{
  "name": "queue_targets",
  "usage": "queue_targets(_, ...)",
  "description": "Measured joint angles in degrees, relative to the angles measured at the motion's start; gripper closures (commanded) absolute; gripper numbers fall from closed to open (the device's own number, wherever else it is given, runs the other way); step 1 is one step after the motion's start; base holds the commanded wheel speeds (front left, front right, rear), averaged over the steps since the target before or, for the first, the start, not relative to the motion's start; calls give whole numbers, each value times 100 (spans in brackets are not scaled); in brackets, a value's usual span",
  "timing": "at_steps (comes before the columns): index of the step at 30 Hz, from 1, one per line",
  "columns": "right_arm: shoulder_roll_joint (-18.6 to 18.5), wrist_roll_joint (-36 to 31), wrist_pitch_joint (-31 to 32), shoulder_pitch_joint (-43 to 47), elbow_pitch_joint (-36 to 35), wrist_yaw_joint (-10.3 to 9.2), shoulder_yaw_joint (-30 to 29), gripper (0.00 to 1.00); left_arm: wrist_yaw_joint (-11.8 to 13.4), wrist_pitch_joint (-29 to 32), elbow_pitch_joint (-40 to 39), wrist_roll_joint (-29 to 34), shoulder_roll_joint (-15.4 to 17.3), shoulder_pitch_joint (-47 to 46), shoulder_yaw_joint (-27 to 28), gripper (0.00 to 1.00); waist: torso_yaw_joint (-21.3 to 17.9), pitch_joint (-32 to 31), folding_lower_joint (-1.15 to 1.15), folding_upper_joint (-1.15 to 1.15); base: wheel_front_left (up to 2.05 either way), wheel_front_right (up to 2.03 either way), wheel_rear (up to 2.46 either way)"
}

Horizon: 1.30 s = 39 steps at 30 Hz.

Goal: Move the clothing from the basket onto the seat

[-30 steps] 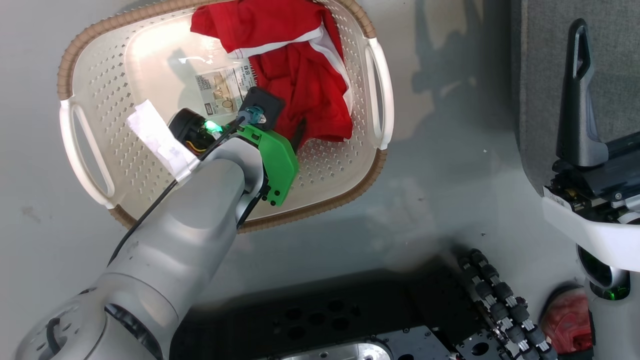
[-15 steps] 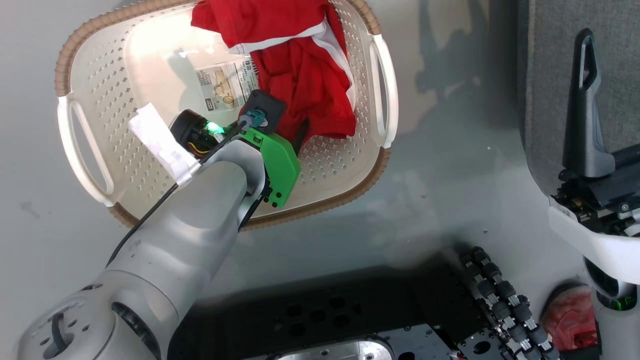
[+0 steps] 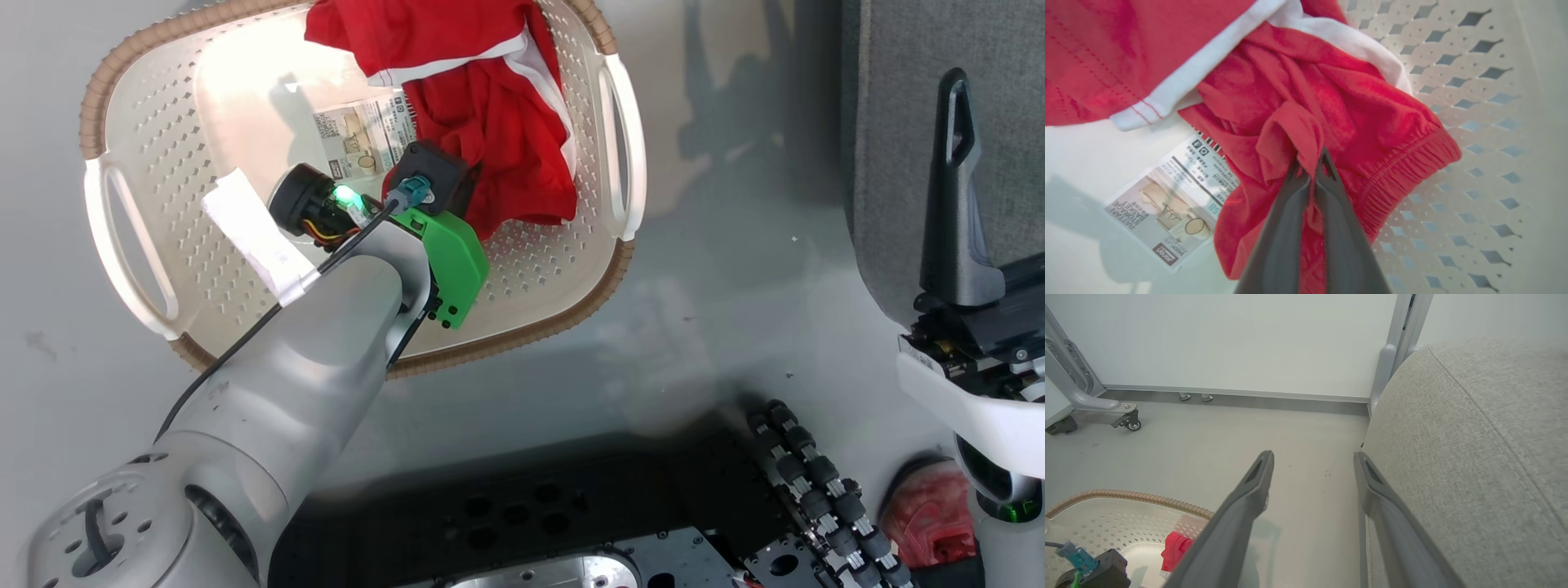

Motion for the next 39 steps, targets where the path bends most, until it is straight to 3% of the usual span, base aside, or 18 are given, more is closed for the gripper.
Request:
queue_targets(14, 97, 27, 0, -336, 71, 1, 49, 0, -76, -144, -44, -66, 1, -157, 33, 100, -1, -75, 0, 0, 0, 0, 0)
queue_targets(22, 162, 55, 1, -684, 221, 1, 149, 0, -151, -151, -270, 571, 63, -25, 400, 100, -12, -315, 0, 0, 0, 0, 0)
queue_targets(28, 222, 63, 0, -677, 423, 1, 241, 0, -160, -151, -690, 955, 164, 584, 991, 100, 3, -798, 0, 0, 0, 0, 0)
queue_targets(39, 353, 221, 0, -143, 995, 1, 400, 0, -100, -151, -1827, 1920, 257, 2369, 2452, 100, 100, -2301, 0, 0, 0, 0, 0)
